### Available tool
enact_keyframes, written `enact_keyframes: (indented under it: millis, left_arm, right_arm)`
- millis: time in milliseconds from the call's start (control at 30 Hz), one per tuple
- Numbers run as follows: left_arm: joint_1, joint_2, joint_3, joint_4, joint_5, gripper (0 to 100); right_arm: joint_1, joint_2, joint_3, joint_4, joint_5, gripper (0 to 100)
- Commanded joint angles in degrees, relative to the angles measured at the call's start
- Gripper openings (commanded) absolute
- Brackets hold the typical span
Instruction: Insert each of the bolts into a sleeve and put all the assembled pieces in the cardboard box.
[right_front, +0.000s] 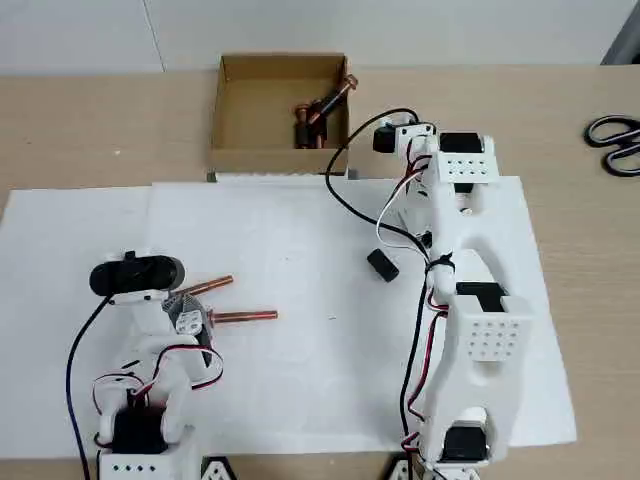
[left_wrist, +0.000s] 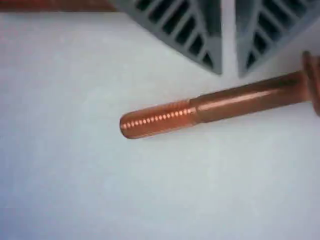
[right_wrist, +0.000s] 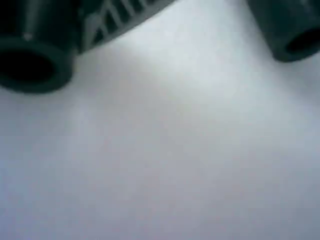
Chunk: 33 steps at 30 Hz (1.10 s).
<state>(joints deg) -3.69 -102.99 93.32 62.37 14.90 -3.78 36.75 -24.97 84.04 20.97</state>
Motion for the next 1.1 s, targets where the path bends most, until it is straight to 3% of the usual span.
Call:
enact_keyframes:
  millis: [0,233,433,767,1067]
  left_arm:
    - [0.00,-0.35,-0.48,-0.97,0.44,1]
    - [0.00,-0.35,-0.48,-0.97,0.44,1]
    - [0.00,-0.35,-0.48,-0.97,0.44,1]
    - [0.00,-0.35,-0.48,-1.32,0.35,1]
    - [-0.35,-0.26,-4.70,-1.32,0.35,1]
  right_arm:
    - [-1.10,-0.40,0.44,0.04,-0.35,2.8]
    - [-1.19,-1.63,0.35,0.40,-0.35,0.3]
    - [-1.10,-12.35,0.44,3.21,-0.35,0.3]
    - [-2.42,-23.25,0.44,14.20,-1.32,0.2]
    - [1.54,-33.89,10.90,15.43,-4.75,0.3]
